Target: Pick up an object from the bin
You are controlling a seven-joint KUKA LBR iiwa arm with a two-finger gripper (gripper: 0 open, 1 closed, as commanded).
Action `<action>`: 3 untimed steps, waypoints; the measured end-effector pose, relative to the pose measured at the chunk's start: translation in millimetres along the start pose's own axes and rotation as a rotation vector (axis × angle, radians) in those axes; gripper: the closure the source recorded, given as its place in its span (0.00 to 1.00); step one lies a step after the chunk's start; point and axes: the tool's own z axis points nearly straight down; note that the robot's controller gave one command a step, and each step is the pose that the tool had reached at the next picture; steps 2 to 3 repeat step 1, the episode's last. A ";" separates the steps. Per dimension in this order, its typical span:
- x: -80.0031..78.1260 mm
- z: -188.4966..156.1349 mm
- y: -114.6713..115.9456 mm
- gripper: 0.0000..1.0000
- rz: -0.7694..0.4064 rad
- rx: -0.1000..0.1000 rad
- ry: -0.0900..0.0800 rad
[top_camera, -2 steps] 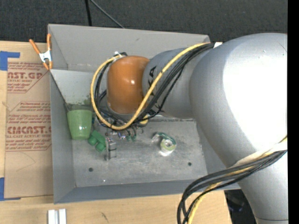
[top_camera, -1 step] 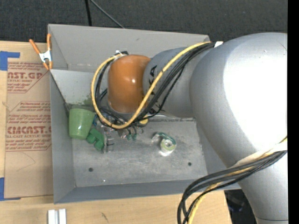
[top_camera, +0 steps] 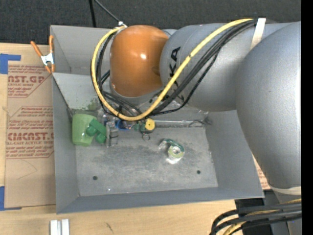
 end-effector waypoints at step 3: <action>20.9 -142.7 -15.2 1.00 -0.165 0.001 -0.002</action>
Offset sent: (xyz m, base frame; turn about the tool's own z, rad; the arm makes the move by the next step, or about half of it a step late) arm -0.0195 -0.0210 0.1375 -0.1649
